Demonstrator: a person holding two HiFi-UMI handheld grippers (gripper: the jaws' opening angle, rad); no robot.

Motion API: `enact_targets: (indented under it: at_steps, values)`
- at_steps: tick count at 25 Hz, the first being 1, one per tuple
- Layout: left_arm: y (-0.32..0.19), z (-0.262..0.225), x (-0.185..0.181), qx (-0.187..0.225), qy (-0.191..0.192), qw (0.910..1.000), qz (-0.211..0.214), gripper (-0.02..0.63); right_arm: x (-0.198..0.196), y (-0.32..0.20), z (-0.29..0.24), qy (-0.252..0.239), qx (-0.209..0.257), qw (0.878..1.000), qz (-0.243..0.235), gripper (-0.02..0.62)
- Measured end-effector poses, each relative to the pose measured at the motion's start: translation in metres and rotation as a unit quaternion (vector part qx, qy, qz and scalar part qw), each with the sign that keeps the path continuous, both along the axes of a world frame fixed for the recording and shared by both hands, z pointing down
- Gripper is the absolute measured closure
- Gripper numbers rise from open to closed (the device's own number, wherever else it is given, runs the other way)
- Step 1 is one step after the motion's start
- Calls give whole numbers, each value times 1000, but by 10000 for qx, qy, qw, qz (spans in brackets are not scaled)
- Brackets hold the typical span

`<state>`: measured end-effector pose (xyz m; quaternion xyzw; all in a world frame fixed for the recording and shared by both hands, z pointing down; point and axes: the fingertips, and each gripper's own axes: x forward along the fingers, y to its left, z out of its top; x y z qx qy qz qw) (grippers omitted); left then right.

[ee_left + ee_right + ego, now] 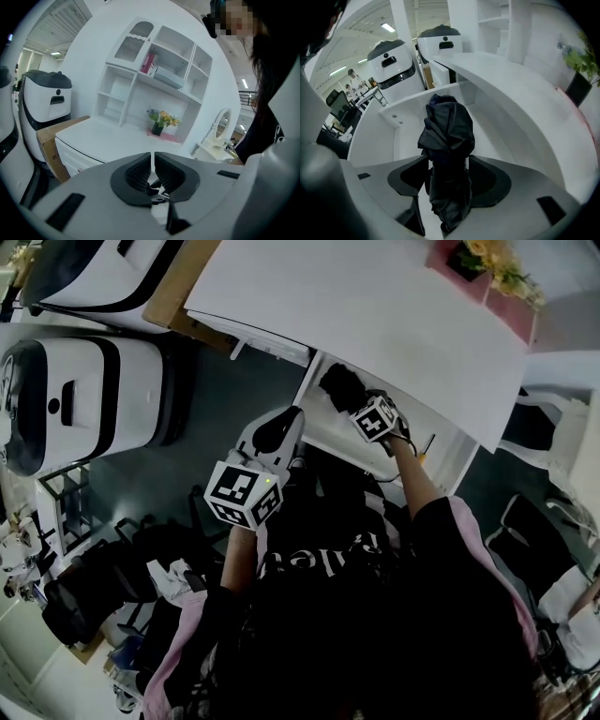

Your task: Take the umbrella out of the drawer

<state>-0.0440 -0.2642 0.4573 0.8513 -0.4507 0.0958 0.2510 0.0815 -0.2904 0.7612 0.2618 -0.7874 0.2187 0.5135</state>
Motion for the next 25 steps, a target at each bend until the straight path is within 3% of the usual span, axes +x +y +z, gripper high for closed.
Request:
enact_targets:
  at_steps: [13,25]
  values:
    - [7,20,-4,-303,-105,9993,-191,575,-8,-7,46,572,-127,9980,-242,325]
    - [9,20,-27,-251,-127,9995,-168,575,-9,-8,41,698,-159,9973,-178,324]
